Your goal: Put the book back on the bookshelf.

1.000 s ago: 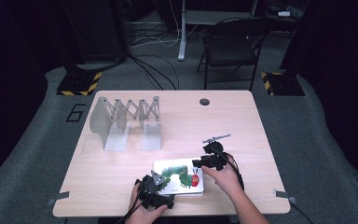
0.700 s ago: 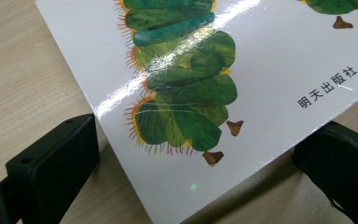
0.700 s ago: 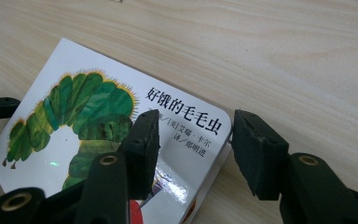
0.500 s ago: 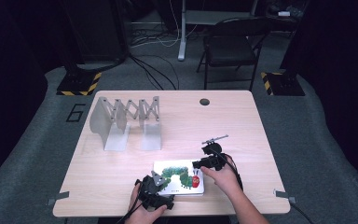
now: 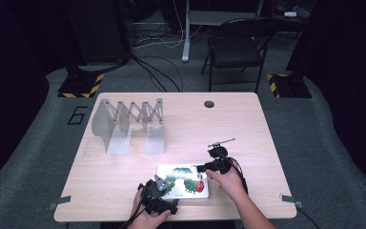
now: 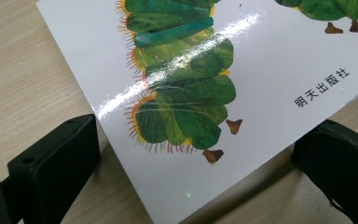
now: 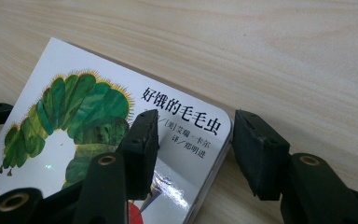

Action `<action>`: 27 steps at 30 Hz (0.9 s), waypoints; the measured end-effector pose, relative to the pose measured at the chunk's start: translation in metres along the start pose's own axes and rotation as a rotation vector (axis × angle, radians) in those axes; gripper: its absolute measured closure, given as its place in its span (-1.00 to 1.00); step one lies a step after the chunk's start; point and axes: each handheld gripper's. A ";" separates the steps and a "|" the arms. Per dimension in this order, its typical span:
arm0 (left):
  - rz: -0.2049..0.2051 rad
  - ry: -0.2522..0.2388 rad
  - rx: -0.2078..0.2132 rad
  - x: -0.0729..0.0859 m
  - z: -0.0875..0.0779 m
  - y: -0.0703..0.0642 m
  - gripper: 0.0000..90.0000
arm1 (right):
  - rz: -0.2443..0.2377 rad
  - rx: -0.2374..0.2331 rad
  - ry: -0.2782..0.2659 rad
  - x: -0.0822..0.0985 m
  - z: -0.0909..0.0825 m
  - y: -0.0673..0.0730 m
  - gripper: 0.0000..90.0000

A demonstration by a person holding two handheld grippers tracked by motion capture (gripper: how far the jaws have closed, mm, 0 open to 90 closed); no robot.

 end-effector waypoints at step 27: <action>0.005 -0.027 0.004 0.003 -0.001 0.000 -0.95 | 0.032 -0.046 0.009 0.003 0.010 -0.004 -0.20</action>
Point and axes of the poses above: each handheld gripper's, and its own axes: z roughly forward along the jaws, x roughly out of its underside, y roughly to its left, and after that the axes turned 7 degrees about y, right-handed
